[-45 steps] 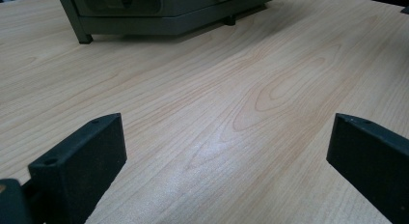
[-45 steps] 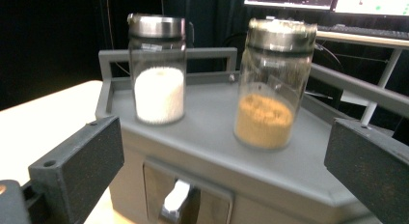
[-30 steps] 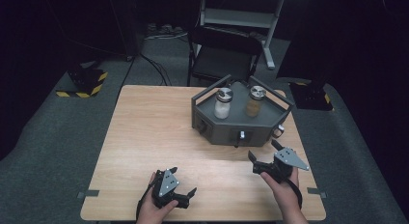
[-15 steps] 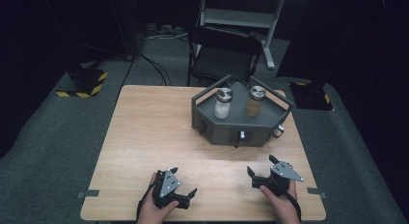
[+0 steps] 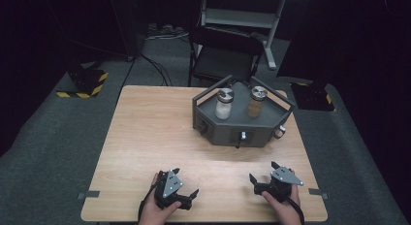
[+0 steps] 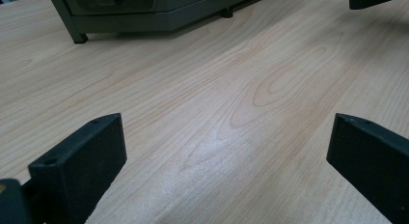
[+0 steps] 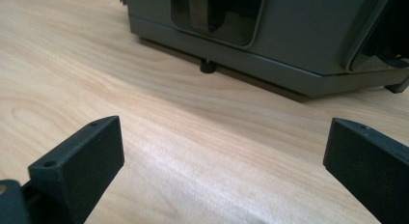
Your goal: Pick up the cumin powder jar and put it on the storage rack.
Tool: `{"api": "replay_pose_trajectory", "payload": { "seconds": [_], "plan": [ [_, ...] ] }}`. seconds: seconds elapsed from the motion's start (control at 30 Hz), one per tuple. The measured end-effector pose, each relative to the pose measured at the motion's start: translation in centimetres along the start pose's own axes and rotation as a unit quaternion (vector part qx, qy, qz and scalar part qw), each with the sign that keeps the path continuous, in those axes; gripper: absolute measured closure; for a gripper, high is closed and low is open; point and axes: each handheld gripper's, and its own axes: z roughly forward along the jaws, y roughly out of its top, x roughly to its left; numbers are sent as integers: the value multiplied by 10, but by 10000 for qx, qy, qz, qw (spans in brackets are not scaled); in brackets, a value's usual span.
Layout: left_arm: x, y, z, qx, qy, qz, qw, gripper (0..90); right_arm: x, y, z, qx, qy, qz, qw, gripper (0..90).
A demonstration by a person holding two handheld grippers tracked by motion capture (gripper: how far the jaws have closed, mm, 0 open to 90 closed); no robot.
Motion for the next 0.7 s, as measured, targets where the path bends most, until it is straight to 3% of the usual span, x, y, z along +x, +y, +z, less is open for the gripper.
{"api": "replay_pose_trajectory", "payload": {
  "seconds": [0.27,0.53,0.7],
  "plan": [
    [-6,2,1,62,25,235,9997,7,6,1,-5,112,-66,-174,9998,7],
    [-8,4,2,95,-20,323,9994,7,9,2,-6,192,-88,-243,9995,6],
    [-7,3,2,74,-24,270,9996,8,8,4,-5,214,-46,-268,9994,7]
  ]
}}
